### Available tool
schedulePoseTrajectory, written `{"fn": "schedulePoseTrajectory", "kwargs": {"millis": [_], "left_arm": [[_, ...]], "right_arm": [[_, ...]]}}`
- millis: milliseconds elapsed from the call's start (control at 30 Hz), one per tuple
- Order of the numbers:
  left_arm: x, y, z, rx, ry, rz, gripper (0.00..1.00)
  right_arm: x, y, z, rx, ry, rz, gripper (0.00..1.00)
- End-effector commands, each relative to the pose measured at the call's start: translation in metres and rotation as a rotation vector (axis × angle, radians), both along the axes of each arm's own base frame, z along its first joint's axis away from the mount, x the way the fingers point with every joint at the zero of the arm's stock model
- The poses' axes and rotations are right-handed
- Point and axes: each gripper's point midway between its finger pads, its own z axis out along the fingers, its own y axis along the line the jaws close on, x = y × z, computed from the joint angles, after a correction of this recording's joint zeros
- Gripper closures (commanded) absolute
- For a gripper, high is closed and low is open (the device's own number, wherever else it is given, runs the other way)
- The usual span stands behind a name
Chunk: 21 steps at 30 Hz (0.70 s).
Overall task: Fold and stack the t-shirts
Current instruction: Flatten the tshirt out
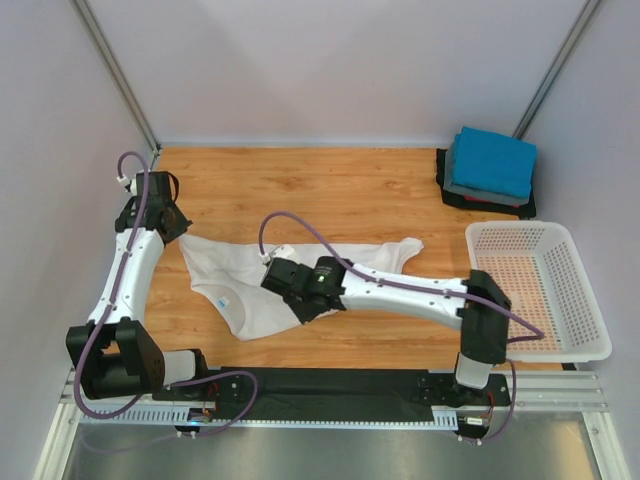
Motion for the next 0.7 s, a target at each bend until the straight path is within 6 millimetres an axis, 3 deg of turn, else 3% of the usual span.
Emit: {"fn": "schedulePoseTrajectory", "kwargs": {"millis": [0,33,100,133,167,200,267,300,367,433,500,533,667], "left_arm": [[0.01,0.006,0.068,0.062,-0.143,-0.037,1.0],[0.014,0.006,0.096,0.072,-0.198,-0.048,1.0],[0.011,0.0,0.123,0.063,-0.238,-0.079,1.0],[0.012,-0.002,0.152,0.067,-0.299,-0.086,1.0],[0.008,-0.005,0.162,0.06,-0.305,-0.099,1.0],[0.007,-0.006,0.19,0.067,-0.361,-0.103,1.0],[-0.001,-0.008,0.205,0.062,-0.363,-0.104,1.0],[-0.005,-0.008,0.229,0.067,-0.412,-0.1,1.0],[-0.013,-0.01,0.241,0.065,-0.417,-0.104,1.0],[-0.022,-0.011,0.272,0.08,-0.482,-0.108,1.0],[-0.028,-0.014,0.288,0.099,-0.504,-0.14,1.0],[-0.034,-0.019,0.311,0.107,-0.561,-0.174,1.0],[-0.051,-0.036,0.365,0.171,-0.7,-0.295,1.0]], "right_arm": [[0.027,-0.01,0.079,0.116,-0.148,-0.017,1.0],[0.035,-0.024,0.099,0.114,-0.196,-0.047,1.0],[0.051,-0.039,0.138,0.173,-0.253,-0.089,1.0],[0.06,-0.05,0.15,0.17,-0.292,-0.106,1.0],[0.074,-0.06,0.169,0.204,-0.323,-0.147,1.0],[0.08,-0.072,0.187,0.235,-0.352,-0.171,0.99],[0.102,-0.098,0.211,0.255,-0.412,-0.228,1.0],[0.108,-0.11,0.233,0.297,-0.458,-0.254,0.99],[0.127,-0.14,0.253,0.303,-0.529,-0.315,1.0],[0.135,-0.162,0.283,0.363,-0.601,-0.372,1.0],[0.141,-0.188,0.31,0.4,-0.678,-0.427,1.0],[0.144,-0.2,0.319,0.391,-0.721,-0.459,1.0],[0.139,-0.226,0.354,0.393,-0.844,-0.5,1.0]]}}
